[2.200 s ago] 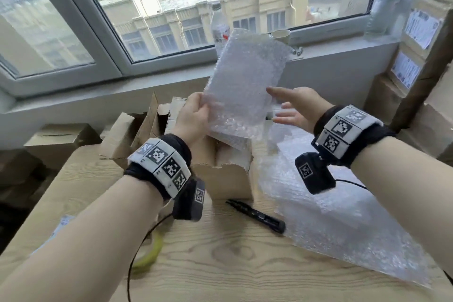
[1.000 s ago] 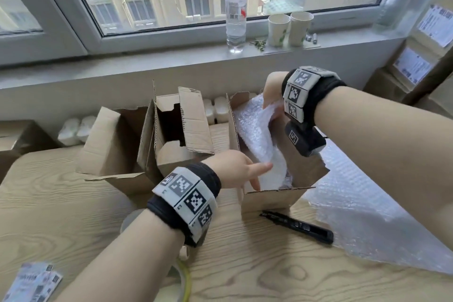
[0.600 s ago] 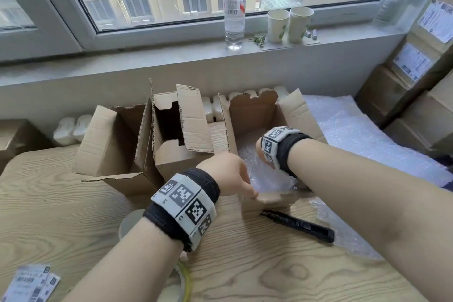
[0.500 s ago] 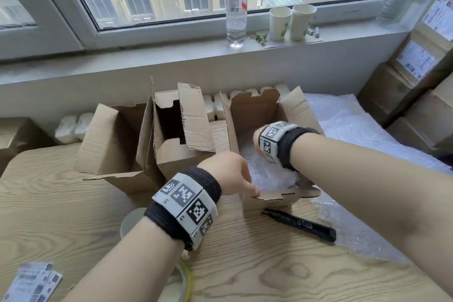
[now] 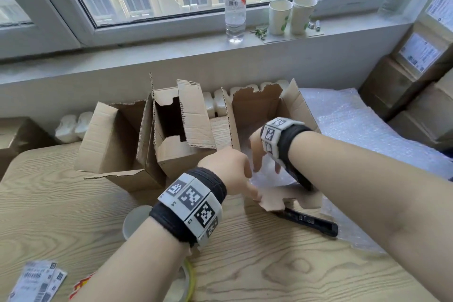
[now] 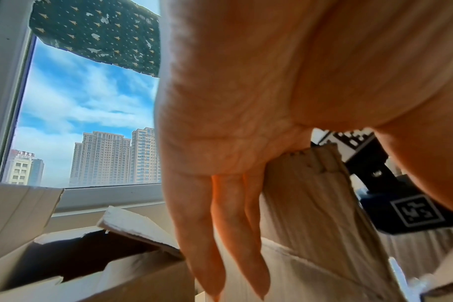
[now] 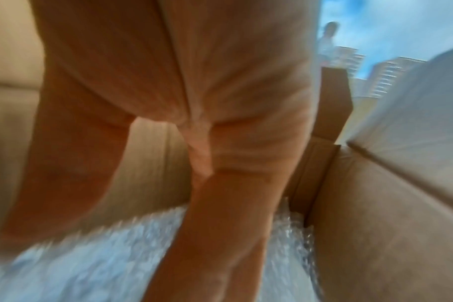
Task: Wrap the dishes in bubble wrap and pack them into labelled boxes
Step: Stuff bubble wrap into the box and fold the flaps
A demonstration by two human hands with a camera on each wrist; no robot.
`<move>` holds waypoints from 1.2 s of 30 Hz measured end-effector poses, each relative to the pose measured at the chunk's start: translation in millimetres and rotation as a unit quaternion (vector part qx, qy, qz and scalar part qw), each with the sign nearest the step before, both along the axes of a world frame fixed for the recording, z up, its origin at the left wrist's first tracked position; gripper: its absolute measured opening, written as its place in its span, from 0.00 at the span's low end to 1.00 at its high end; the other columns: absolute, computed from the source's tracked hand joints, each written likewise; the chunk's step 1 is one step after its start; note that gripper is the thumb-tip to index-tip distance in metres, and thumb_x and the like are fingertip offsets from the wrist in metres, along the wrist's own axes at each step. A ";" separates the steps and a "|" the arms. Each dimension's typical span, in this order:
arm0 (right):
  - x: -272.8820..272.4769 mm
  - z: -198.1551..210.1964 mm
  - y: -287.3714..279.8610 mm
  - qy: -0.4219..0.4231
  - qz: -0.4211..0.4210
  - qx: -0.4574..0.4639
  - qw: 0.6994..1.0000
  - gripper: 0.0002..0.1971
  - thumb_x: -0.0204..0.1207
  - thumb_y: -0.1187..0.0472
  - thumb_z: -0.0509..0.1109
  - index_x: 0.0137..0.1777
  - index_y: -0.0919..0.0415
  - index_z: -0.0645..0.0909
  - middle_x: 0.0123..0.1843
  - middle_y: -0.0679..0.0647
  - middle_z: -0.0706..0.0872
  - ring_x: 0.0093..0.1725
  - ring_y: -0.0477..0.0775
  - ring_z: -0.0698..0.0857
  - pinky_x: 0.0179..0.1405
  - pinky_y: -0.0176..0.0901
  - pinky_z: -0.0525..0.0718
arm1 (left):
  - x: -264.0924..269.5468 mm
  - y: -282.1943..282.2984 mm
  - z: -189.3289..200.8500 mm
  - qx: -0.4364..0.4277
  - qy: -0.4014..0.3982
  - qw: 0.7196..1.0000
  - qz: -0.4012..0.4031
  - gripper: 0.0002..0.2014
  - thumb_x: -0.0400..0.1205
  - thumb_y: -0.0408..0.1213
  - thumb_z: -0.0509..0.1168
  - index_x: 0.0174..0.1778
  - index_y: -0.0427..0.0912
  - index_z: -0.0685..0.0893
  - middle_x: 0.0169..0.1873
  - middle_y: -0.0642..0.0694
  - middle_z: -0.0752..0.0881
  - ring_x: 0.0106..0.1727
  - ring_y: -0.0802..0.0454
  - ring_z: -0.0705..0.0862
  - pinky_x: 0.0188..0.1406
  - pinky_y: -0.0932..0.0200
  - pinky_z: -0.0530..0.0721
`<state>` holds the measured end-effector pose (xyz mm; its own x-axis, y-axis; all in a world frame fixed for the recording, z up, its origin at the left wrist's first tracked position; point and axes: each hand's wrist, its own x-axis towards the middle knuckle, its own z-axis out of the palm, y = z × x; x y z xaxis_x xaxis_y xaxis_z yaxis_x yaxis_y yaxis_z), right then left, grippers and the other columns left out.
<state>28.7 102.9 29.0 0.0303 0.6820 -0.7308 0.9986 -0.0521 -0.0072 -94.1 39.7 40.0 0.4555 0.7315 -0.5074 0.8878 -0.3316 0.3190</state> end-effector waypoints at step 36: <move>267.4 -90.4 -151.2 -0.025 -0.141 0.271 0.952 0.12 0.80 0.61 0.63 0.63 0.58 0.76 0.66 0.57 0.73 0.67 0.58 0.71 0.59 0.46 0.74 | 235.1 -66.6 7.9 0.024 -0.142 0.989 0.044 0.06 0.83 0.37 0.59 0.41 0.45 0.72 0.39 0.46 0.73 0.41 0.51 0.71 0.43 0.59 0.68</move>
<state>296.1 -48.3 -61.5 0.2928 0.9183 -0.2665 0.9455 -0.3196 -0.0627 140.9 -26.9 47.9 0.5091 0.7944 -0.3313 0.7903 -0.2789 0.5456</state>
